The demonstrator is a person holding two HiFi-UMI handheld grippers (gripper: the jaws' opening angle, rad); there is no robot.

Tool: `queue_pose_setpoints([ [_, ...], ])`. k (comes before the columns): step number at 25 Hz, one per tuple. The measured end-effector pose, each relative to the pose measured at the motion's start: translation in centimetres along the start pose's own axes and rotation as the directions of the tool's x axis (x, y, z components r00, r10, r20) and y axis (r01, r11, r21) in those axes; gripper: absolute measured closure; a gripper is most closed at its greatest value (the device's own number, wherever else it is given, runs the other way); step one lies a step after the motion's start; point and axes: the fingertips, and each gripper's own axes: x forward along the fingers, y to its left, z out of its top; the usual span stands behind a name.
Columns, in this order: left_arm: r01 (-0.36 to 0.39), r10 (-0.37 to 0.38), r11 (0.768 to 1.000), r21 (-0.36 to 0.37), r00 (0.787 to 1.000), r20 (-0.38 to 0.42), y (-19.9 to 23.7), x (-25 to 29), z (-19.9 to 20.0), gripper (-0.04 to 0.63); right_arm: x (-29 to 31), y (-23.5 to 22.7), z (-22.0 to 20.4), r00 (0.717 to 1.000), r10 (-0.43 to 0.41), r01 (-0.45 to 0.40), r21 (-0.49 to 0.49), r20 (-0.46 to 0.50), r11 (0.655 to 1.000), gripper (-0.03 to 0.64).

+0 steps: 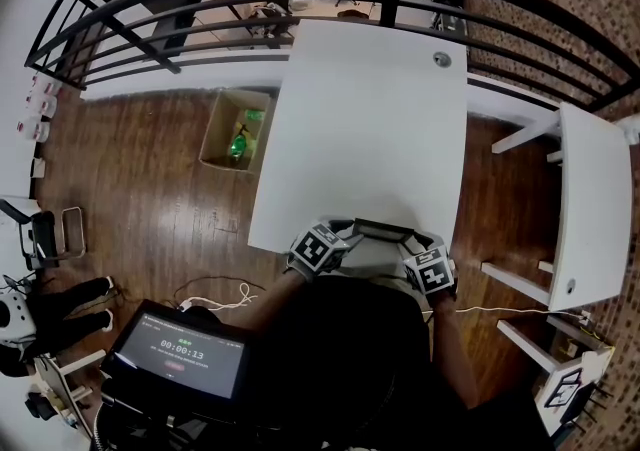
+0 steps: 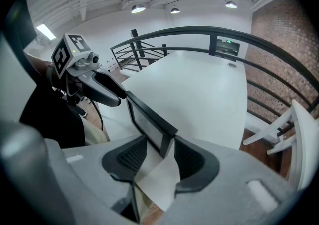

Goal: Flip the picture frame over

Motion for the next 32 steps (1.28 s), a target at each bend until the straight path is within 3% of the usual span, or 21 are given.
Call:
queue_pose_setpoints([
  [7, 0.011, -0.011, 1.0, -0.006, 1.0, -0.012, -0.8, 0.1, 0.8, 0.431, -1.0, -0.5, -0.2, 1.0, 0.002, -0.002, 0.009, -0.019, 1.0, 0.46],
  [32, 0.046, -0.054, 0.997, -0.066, 0.991, -0.12, 5.2, 5.4, 2.4, 0.431, 5.2, -5.3, 2.2, 0.992, 0.067, -0.057, 0.09, -0.109, 0.994, 0.448],
])
